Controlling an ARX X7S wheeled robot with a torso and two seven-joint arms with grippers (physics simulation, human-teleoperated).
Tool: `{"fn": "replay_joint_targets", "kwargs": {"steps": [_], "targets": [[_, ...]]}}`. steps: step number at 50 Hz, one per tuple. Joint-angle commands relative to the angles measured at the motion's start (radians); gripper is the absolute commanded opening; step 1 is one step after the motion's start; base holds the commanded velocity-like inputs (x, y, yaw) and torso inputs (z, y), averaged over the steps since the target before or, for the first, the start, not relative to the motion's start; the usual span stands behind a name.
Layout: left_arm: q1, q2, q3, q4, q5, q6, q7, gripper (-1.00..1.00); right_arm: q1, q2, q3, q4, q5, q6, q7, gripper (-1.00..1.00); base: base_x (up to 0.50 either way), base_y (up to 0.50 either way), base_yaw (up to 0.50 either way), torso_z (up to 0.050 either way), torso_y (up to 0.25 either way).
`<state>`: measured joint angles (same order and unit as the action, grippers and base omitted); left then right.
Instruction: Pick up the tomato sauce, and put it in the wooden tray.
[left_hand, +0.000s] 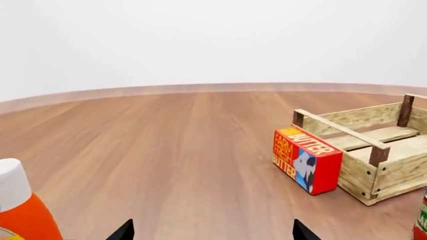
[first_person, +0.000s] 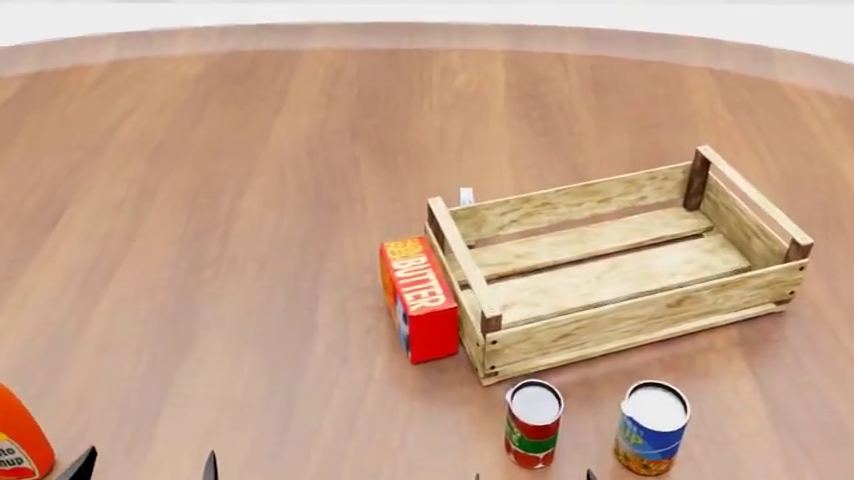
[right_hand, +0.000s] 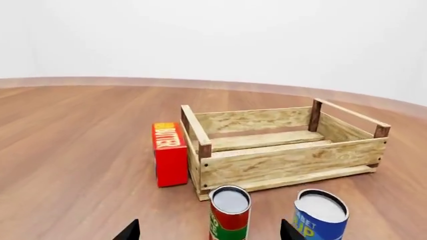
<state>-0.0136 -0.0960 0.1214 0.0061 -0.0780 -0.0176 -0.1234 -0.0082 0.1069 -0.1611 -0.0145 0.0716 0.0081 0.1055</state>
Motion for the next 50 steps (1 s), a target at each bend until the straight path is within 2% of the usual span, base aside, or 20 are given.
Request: {"fn": "replay_joint_targets", "kwargs": {"steps": [1,42,50], "targets": [[-0.001,-0.011,0.015,-0.003,-0.012,0.007,-0.014,1.00,0.000,0.012,-0.014,-0.005,0.010,0.001,0.011,1.00,0.50,0.00,0.00,0.000,0.000],[-0.002,-0.043,0.055,0.011,-0.043,0.008,-0.050,1.00,0.000,0.037,-0.050,-0.002,0.007,-0.023,0.068,1.00,0.50,0.00,0.00,0.000,0.000],[-0.002,-0.049,0.061,0.016,-0.047,0.005,-0.056,1.00,0.000,0.042,-0.055,0.005,0.019,-0.042,0.067,1.00,0.03,0.00,0.00,0.000,0.000]]}}
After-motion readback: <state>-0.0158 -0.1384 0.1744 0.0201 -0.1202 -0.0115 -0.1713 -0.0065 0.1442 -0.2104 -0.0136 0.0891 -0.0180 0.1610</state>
